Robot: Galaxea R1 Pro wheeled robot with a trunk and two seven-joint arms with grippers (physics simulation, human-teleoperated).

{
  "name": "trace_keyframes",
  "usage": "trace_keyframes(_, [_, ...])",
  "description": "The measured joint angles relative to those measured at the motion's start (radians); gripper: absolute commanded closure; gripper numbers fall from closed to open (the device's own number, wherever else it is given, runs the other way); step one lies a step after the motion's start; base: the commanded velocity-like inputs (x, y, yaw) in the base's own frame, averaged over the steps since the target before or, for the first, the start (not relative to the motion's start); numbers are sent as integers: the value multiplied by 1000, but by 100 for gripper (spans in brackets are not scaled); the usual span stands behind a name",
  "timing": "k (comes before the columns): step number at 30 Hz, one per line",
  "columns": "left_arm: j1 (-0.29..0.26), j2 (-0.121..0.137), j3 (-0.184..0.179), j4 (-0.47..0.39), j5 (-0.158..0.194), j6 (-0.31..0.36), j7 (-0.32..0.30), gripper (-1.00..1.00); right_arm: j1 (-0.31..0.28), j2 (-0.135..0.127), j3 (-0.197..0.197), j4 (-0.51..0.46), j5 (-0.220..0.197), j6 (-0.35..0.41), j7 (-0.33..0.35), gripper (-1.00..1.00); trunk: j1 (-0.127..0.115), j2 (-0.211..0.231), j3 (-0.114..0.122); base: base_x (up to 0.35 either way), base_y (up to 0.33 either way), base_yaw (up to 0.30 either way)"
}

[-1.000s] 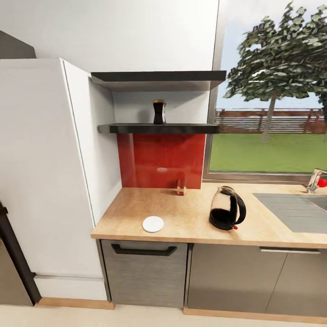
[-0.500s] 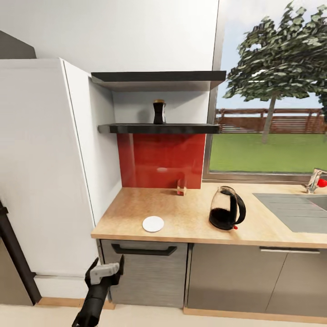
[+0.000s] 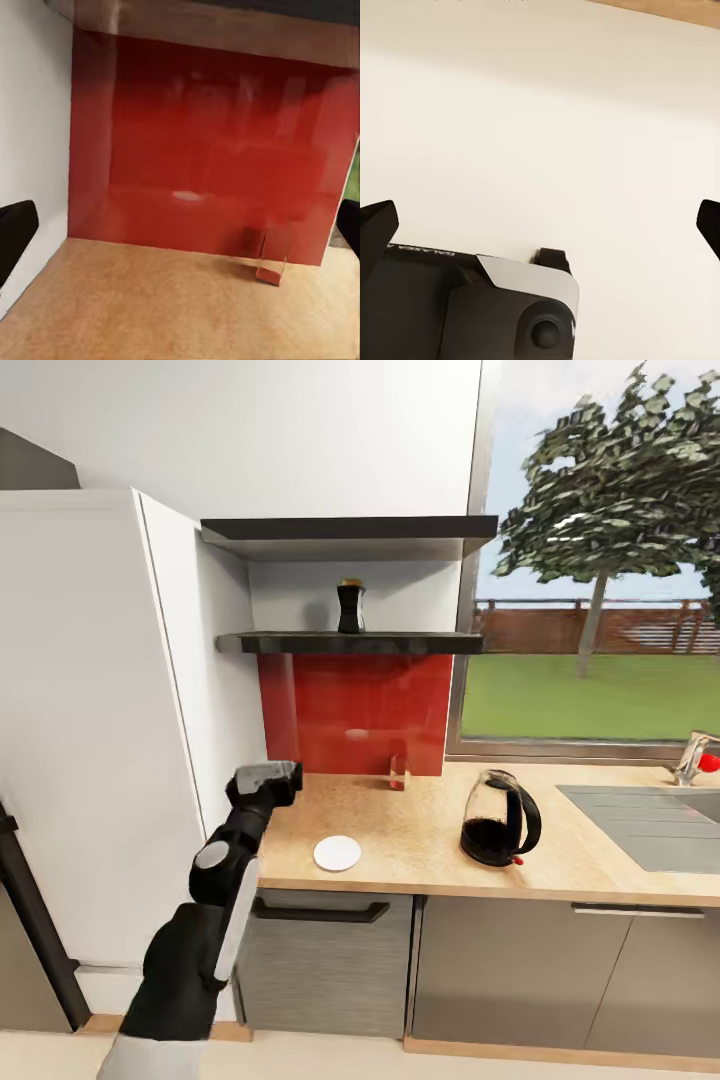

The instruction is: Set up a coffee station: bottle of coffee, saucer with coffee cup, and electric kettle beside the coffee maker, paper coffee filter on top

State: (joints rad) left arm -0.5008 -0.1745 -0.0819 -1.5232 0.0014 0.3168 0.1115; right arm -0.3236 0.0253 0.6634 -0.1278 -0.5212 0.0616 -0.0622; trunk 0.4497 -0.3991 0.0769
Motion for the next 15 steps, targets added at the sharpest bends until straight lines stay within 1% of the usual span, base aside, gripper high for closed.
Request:
trace_keyframes(1, [-169, 0, -3, 33, -1, 50, 3, -100, 0, 0, 0, 0, 0, -1, 0, -100, 0, 0, 1, 0, 0, 0])
trace_keyframes(2, [-235, 0, -3, 90, -1, 74, 13, -100, 0, 1, 0, 0, 0, -1, 0, -100, 0, 0, 1, 0, 0, 0])
trace_keyframes(4, [-288, 0, -3, 136, -2, 84, 26, -100, 0, 1, 0, 0, 0, -1, 0, -100, 0, 0, 0, 0, 0, 0])
trace_keyframes(6, [-402, 0, -3, 222, 0, 107, 53, -100, 0, 1, 0, 0, 0, -1, -1, -100, 0, 0, 1, 0, 0, 0])
trace_keyframes(7, [-431, 0, -3, 242, 3, 121, 57, -100, 0, 1, 0, 0, 0, -1, 0, -100, 0, 0, 0, 0, 0, 0])
trace_keyframes(8, [-528, 0, -3, 308, 34, 203, 66, -100, 0, 1, 0, 0, 0, -1, 0, -100, 0, 1, 1, 0, 0, 0])
trace_keyframes(9, [-572, 0, -3, 320, 47, 225, 67, -100, 0, 1, 0, 0, 0, -1, 0, -100, 0, -1, 1, 0, 0, 0])
trace_keyframes(10, [-622, 0, -3, 342, 71, 254, 69, -100, 0, 1, 0, 0, 0, -1, 0, -100, 0, 0, 1, 0, 0, 0])
trace_keyframes(11, [-648, 0, -3, 351, 82, 266, 69, -100, 0, 1, 0, 0, 0, 0, 0, -100, 0, 0, 0, 0, 0, 0])
trace_keyframes(12, [-693, 0, -4, 367, 100, 285, 70, -100, 0, 1, 0, 0, 0, -1, 0, -100, 0, 0, 1, 0, 0, 0])
trace_keyframes(13, [-718, 0, -4, 376, 107, 296, 70, -100, 0, 1, 0, 0, 0, -1, 0, -100, 0, -1, 0, 0, 0, 0])
trace_keyframes(14, [-796, 0, -4, 412, 124, 359, 71, -100, 0, 1, 0, 0, 0, -1, 1, -100, 0, 1, 0, 0, 0, 0])
trace_keyframes(15, [-825, 0, -4, 422, 127, 378, 72, -100, 0, 1, 0, 0, 0, -1, 1, -100, 0, -1, 1, 0, 0, 0])
